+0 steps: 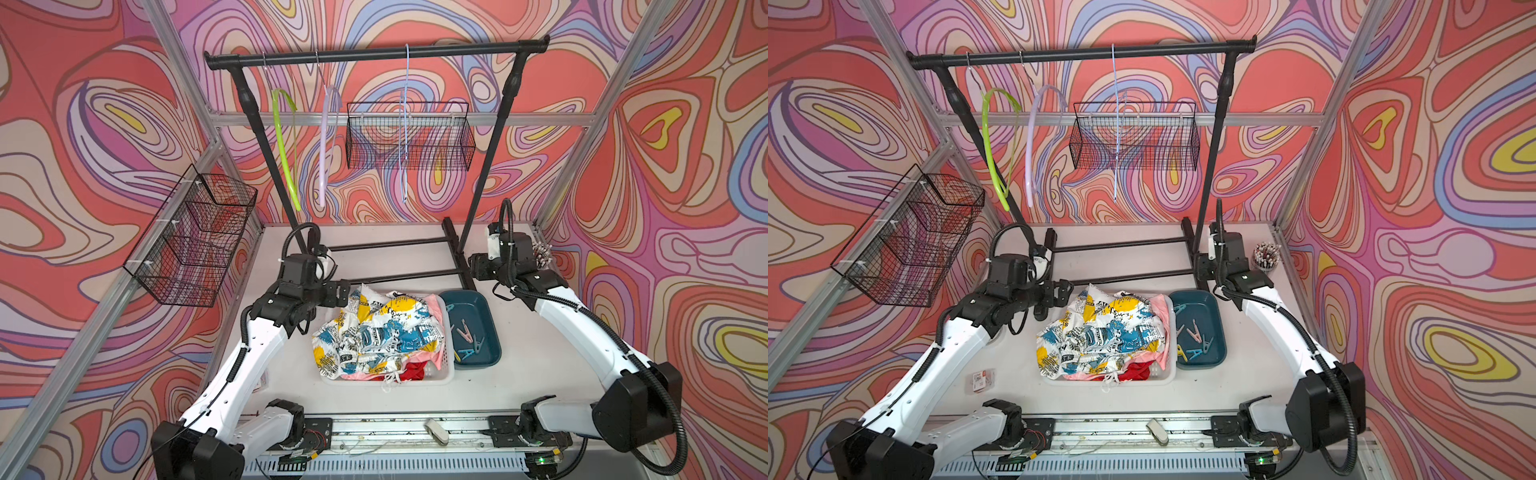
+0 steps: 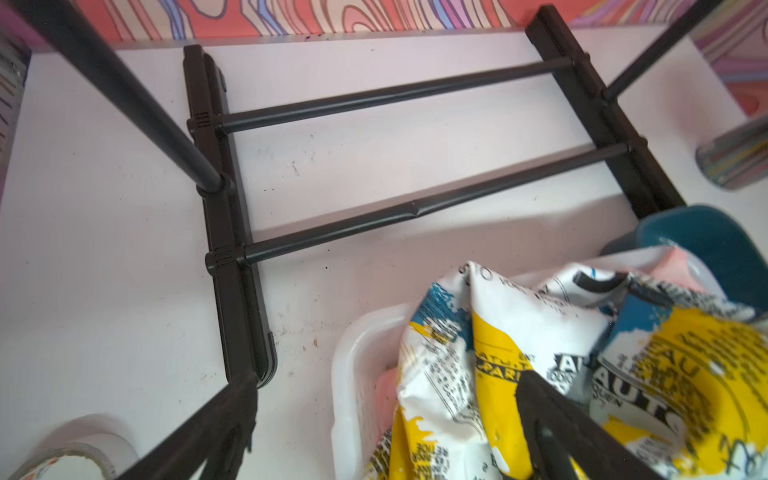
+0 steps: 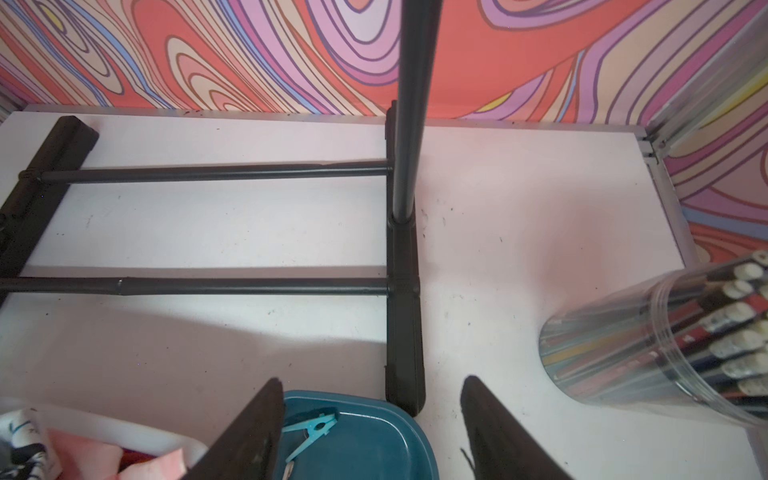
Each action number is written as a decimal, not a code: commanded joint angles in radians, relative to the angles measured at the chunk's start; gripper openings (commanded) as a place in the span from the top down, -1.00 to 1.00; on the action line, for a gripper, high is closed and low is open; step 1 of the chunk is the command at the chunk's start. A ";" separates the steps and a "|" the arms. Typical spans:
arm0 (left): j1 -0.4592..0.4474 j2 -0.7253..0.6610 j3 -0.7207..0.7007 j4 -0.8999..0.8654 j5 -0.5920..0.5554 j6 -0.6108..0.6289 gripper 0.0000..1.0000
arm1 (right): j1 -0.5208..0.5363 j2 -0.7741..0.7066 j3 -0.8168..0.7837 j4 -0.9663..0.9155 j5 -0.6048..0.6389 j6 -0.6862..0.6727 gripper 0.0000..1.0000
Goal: Remove the clothespins securing shorts to the hanger
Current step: Reset both arms
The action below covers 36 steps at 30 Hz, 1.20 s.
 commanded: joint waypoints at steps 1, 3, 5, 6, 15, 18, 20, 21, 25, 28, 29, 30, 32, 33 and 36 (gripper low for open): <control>0.110 0.014 -0.054 0.154 0.154 -0.091 -0.99 | -0.047 -0.039 -0.090 0.190 0.037 0.016 -0.41; 0.185 -0.010 -0.102 0.245 0.154 -0.094 -0.99 | -0.077 -0.038 -0.164 0.293 0.038 -0.002 -0.43; 0.279 -0.036 -0.162 0.356 0.172 -0.125 -1.00 | -0.107 -0.021 -0.229 0.393 0.032 -0.008 -0.44; 0.339 -0.046 -0.202 0.422 0.183 -0.151 -1.00 | -0.134 -0.006 -0.259 0.448 0.014 -0.001 -0.44; 0.487 0.037 -0.426 0.808 0.242 -0.155 -0.99 | -0.282 0.163 -0.453 0.853 -0.089 0.041 -0.44; 0.442 0.107 -0.537 0.953 0.139 -0.082 -0.99 | -0.282 0.213 -0.470 0.909 -0.097 0.025 -0.43; 0.416 0.140 -0.580 1.054 0.110 -0.064 -0.99 | -0.283 0.233 -0.499 0.977 -0.091 0.008 -0.43; 0.388 0.149 -0.602 1.105 0.068 -0.041 -0.99 | -0.282 0.240 -0.519 1.025 -0.086 -0.001 -0.43; 0.271 0.224 -0.624 1.212 -0.137 0.060 -1.00 | -0.283 0.306 -0.605 1.252 -0.079 -0.026 -0.45; 0.223 0.313 -0.660 1.377 -0.184 0.087 -0.99 | -0.282 0.398 -0.654 1.429 -0.087 -0.031 -0.45; 0.204 0.345 -0.667 1.421 -0.196 0.103 -1.00 | -0.282 0.401 -0.662 1.448 -0.094 -0.031 -0.48; 0.188 0.381 -0.670 1.453 -0.212 0.113 -1.00 | -0.282 0.382 -0.652 1.391 -0.096 -0.040 -0.50; 0.146 0.446 -0.685 1.569 -0.242 0.171 -1.00 | -0.282 0.399 -0.633 1.387 -0.110 -0.043 -0.70; 0.144 0.416 -0.675 1.496 -0.217 0.173 -1.00 | -0.282 0.393 -0.618 1.341 -0.118 -0.050 -0.74; 0.142 0.438 -0.668 1.525 -0.205 0.185 -1.00 | -0.276 0.396 -0.616 1.348 -0.109 -0.053 -0.97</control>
